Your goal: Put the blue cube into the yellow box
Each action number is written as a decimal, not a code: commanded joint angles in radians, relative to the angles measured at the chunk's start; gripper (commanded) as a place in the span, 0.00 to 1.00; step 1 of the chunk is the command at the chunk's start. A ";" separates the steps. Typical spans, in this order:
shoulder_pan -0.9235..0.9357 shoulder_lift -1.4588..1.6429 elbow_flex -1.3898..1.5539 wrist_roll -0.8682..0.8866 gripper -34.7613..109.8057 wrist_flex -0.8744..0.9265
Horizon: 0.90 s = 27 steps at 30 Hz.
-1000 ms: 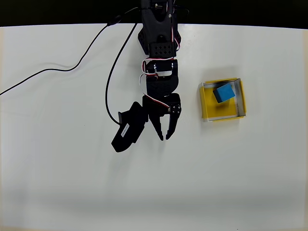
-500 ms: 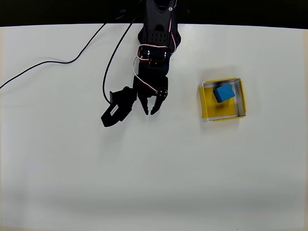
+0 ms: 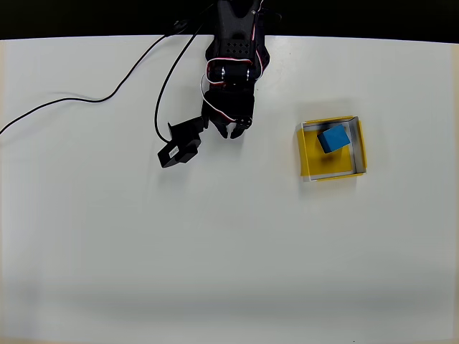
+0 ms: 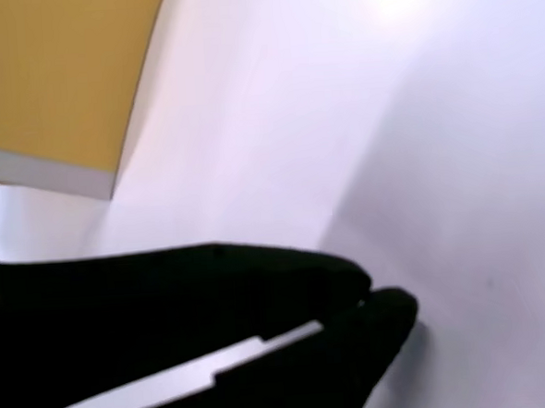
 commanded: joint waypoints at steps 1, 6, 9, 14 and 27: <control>0.008 0.028 0.028 0.005 0.24 0.023; 0.012 0.028 0.028 0.008 0.25 0.023; 0.011 0.028 0.028 0.008 0.25 0.023; 0.009 0.025 0.028 0.005 0.25 0.021; 0.009 0.025 0.028 0.005 0.25 0.021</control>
